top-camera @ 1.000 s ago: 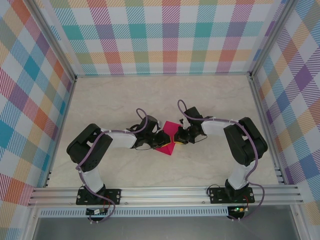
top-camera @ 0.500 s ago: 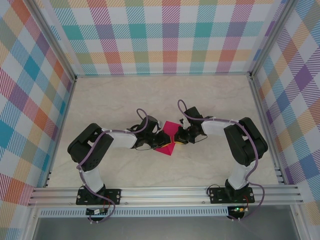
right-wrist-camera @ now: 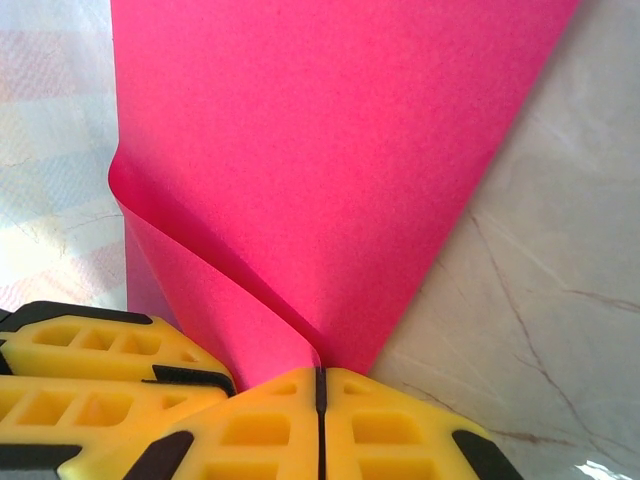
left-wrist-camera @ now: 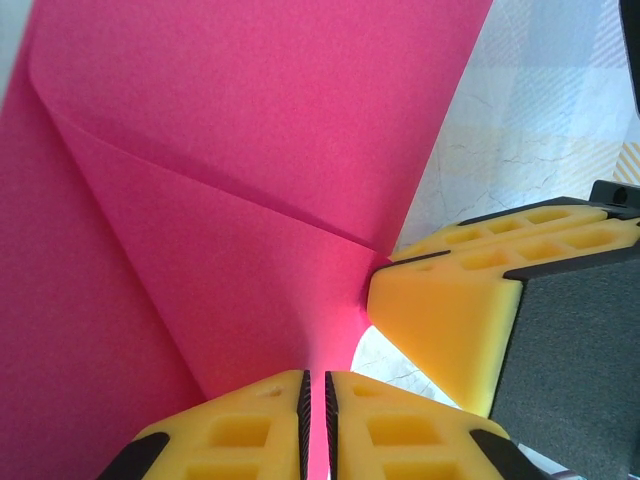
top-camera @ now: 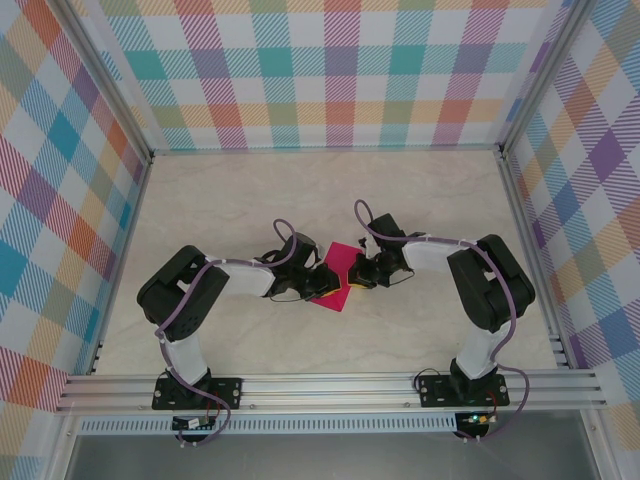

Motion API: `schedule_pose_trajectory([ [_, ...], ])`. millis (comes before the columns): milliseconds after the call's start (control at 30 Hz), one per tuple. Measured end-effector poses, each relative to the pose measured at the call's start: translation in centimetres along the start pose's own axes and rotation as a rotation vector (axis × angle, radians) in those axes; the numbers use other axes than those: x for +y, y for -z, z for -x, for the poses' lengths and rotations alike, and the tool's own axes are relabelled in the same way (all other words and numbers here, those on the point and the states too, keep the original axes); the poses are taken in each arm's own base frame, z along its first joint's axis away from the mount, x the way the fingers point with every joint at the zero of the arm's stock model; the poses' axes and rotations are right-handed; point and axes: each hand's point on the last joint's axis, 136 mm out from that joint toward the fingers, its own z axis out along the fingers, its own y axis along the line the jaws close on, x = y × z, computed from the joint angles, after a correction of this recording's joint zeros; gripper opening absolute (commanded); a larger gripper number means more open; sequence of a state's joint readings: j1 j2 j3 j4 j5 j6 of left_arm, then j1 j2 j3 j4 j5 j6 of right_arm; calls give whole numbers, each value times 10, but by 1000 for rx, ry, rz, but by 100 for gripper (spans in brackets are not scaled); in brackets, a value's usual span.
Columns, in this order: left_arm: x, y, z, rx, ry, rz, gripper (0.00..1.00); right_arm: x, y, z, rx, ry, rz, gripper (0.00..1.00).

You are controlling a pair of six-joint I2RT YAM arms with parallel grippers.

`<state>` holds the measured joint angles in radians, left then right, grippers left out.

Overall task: Fold a paper plane with a square sheet of paper (pick it up from the middle)
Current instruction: Fold the triangle a second time at the center of the table.

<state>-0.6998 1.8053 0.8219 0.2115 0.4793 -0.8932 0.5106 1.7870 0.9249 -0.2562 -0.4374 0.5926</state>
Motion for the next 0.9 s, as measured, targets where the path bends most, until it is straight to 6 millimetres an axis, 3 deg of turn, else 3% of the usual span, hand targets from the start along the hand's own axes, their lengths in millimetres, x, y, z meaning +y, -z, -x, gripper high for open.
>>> schedule_pose_trajectory([
  [900,11,0,-1,-4,7,46,10,-2,0,0,-1,-1,-12,8],
])
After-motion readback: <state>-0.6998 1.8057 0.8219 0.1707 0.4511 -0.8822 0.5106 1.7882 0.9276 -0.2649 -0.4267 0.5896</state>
